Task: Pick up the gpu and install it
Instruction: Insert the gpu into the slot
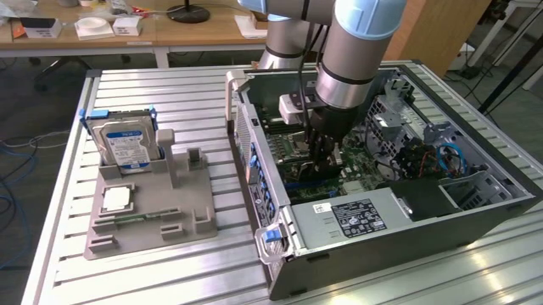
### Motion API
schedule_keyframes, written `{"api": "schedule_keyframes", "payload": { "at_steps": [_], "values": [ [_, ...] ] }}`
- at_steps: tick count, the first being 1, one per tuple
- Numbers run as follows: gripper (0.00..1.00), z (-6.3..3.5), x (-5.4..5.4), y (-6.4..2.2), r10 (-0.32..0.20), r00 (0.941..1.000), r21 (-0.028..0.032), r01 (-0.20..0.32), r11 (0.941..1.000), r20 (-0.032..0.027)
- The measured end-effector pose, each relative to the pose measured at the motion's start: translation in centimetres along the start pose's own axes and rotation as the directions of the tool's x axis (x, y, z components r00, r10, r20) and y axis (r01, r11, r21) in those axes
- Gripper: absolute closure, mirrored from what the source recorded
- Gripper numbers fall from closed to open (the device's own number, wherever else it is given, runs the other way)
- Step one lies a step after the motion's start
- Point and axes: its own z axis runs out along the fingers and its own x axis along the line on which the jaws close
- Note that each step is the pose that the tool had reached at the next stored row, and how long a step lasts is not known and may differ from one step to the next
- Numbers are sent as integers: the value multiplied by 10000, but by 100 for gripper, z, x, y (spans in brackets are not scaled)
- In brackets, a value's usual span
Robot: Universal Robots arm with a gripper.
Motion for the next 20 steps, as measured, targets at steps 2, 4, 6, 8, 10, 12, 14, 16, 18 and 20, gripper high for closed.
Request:
{"api": "schedule_keyframes", "payload": {
  "at_steps": [2, 4, 6, 8, 10, 12, 14, 16, 18, 20],
  "values": [
    [74, 1, 0, 0, 0, 10000, 1, 0, 10000, 1],
    [74, 0, 0, 0, 0, 10000, 1, 0, 10000, 1],
    [74, 1, 0, 0, 0, 10000, 1, 0, 10000, 1],
    [74, 1, 0, 0, 0, 10000, 0, 0, 10000, 1],
    [74, 1, 0, 0, 0, 10000, 0, 0, 10000, 1],
    [74, 1, 0, 0, 0, 10000, 1, 0, 10000, 1],
    [74, 1, 0, 1, 0, 10000, 1, 0, 10000, 2],
    [74, 11, 0, 6, 1, 10000, 5, -1, 10000, 5],
    [74, 22, 0, 11, 1, 10000, 5, -1, 10000, 1],
    [74, 31, 1, 12, -1, 10000, 7, 1, 10000, 0]
  ]
}}
